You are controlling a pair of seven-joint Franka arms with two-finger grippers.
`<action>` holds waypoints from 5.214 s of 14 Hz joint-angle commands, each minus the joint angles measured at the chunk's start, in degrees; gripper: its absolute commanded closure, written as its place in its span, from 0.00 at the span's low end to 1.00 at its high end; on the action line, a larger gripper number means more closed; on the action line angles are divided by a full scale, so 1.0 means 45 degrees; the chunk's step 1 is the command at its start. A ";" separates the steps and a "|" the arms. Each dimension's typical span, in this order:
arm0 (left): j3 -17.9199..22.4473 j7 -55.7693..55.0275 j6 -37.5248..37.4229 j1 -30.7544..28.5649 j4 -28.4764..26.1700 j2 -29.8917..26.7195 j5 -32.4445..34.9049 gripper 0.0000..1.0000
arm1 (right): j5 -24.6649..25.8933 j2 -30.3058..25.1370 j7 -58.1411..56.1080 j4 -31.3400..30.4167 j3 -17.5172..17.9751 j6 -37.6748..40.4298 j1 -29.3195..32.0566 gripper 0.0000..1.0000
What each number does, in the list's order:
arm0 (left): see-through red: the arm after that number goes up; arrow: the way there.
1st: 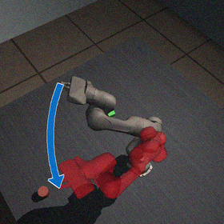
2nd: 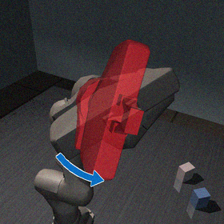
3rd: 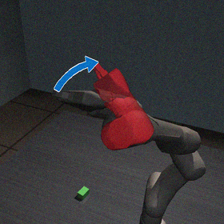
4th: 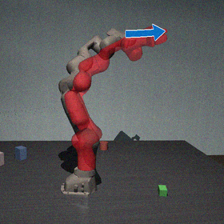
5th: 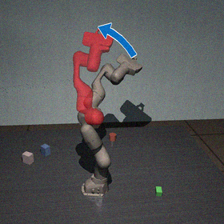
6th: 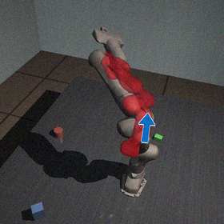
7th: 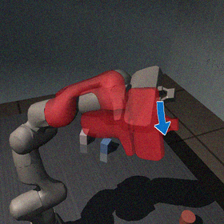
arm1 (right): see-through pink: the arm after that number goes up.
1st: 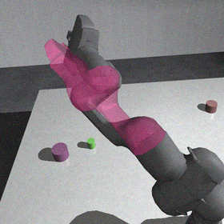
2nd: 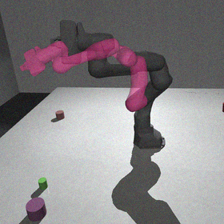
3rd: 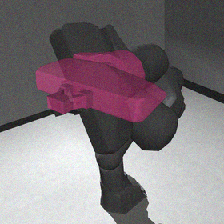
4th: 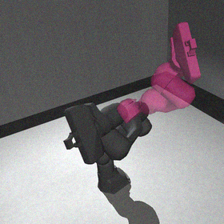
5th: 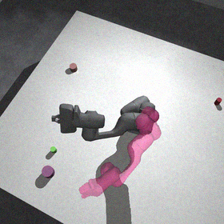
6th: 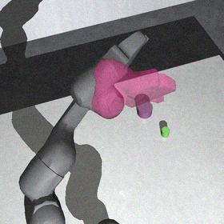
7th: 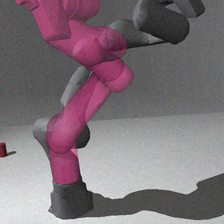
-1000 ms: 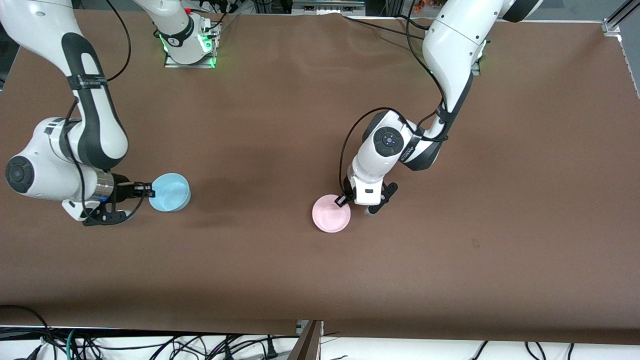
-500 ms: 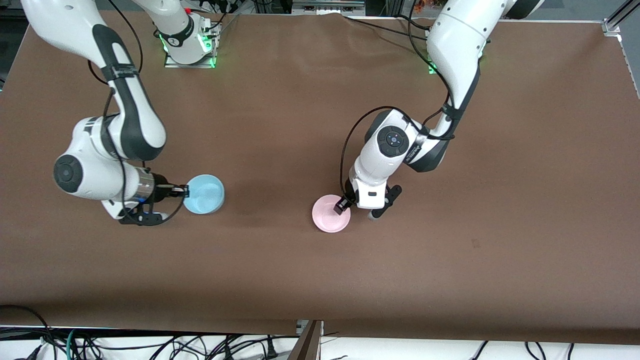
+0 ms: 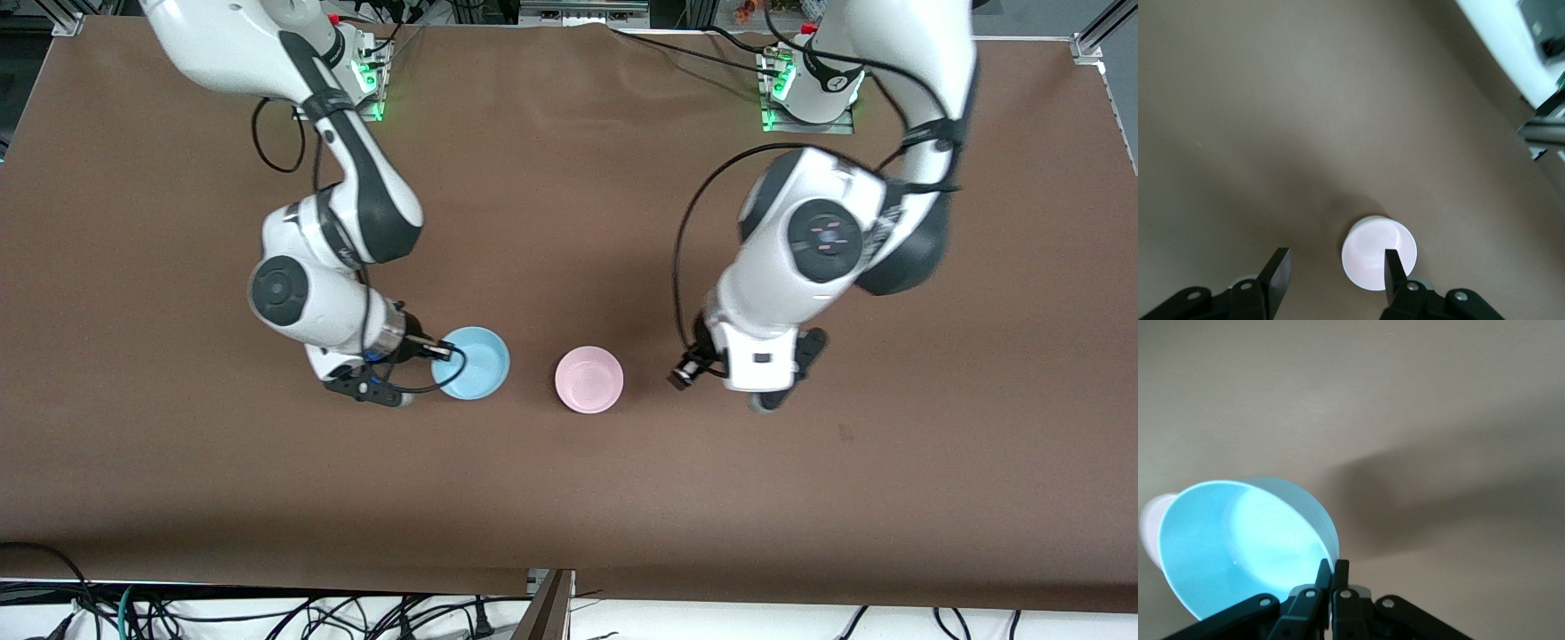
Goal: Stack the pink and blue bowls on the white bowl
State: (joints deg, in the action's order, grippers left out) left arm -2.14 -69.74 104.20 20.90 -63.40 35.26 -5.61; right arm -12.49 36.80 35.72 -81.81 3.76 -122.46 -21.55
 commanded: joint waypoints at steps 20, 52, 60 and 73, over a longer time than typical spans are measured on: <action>-0.0129 1.3933 -0.2707 -0.5074 -0.6162 -0.6719 0.0661 0.23 | -0.0075 0.2994 0.5208 0.2222 -0.0113 -0.2629 -0.2789 1.00; -0.0071 1.3916 -0.2687 -0.5405 -0.4388 -0.5727 0.0583 0.00 | 0.3929 -0.0321 -0.6189 0.3824 -0.1535 0.7426 0.0120 0.00; -0.0071 1.3935 -0.2687 -0.5620 -0.4388 -0.5687 0.0466 0.00 | 0.3344 -0.4462 -0.8425 0.1715 -0.2088 0.8754 0.1875 0.00; -0.0071 1.4520 -0.2765 -0.5699 -0.3492 -0.5297 0.0466 0.00 | 0.3206 -0.6615 -0.8328 -0.0297 -0.0562 0.8621 0.4418 0.00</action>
State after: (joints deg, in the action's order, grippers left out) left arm -2.19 -6.87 92.62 -4.37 -82.86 9.72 -4.04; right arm 1.22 9.11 -1.92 -80.84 0.13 -82.88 -3.18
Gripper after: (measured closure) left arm 0.000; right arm 0.000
